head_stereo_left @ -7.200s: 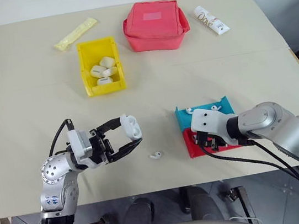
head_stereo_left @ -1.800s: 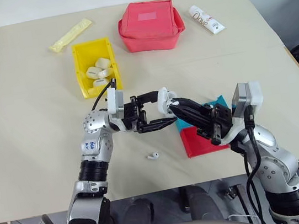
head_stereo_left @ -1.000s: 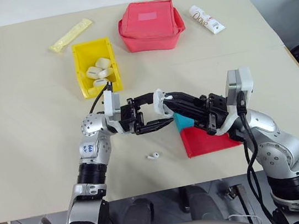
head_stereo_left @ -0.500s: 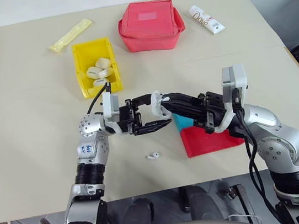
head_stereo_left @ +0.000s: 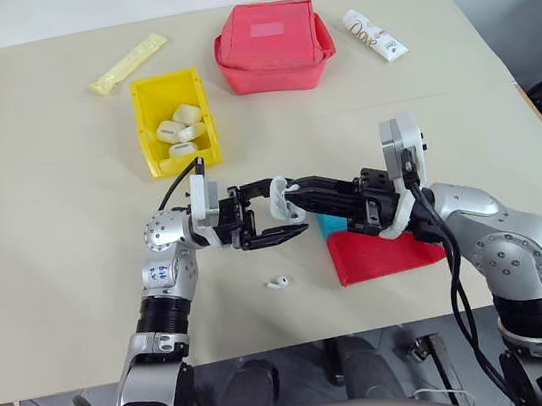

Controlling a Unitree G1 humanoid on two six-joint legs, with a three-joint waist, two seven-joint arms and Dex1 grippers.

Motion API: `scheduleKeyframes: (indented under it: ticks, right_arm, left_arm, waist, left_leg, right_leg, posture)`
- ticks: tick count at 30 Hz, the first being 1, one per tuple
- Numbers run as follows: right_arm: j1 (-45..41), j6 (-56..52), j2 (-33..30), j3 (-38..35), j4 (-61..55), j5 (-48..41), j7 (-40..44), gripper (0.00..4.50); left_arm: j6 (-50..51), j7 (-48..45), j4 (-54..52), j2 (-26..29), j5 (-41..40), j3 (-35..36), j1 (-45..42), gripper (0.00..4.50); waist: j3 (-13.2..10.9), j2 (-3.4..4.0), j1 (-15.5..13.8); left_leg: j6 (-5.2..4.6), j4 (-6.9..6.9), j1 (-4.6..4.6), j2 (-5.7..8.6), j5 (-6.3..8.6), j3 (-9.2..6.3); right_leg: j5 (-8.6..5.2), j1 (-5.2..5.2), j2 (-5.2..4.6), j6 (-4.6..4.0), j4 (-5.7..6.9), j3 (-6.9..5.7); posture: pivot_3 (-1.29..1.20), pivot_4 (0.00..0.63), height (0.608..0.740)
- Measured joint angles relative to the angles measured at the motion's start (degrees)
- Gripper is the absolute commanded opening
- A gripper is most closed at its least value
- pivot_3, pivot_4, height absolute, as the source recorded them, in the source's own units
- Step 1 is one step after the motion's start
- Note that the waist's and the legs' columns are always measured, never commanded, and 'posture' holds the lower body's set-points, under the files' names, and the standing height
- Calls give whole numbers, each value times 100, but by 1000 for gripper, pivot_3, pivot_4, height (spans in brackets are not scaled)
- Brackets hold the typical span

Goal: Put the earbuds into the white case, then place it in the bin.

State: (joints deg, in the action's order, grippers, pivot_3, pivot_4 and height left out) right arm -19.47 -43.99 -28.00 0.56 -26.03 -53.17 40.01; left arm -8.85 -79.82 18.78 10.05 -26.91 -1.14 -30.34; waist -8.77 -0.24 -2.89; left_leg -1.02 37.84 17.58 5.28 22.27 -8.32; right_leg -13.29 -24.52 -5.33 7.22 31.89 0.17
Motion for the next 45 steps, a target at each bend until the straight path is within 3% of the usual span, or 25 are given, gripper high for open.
scheduleKeyframes:
  ticks: [45]
  right_arm:
    - [-147, -468, -7, -158, 151, -492, -324, 343]
  left_arm:
    - [41, 30, 13, 211, 30, -71, -18, 2782]
  waist:
    - [1, -1, 2]
  left_leg:
    - [0, 0, 0, 0, 0, 0]
  right_leg:
    - [0, 0, -1, 0, 3, 0]
  posture:
    - [0, 150, 740]
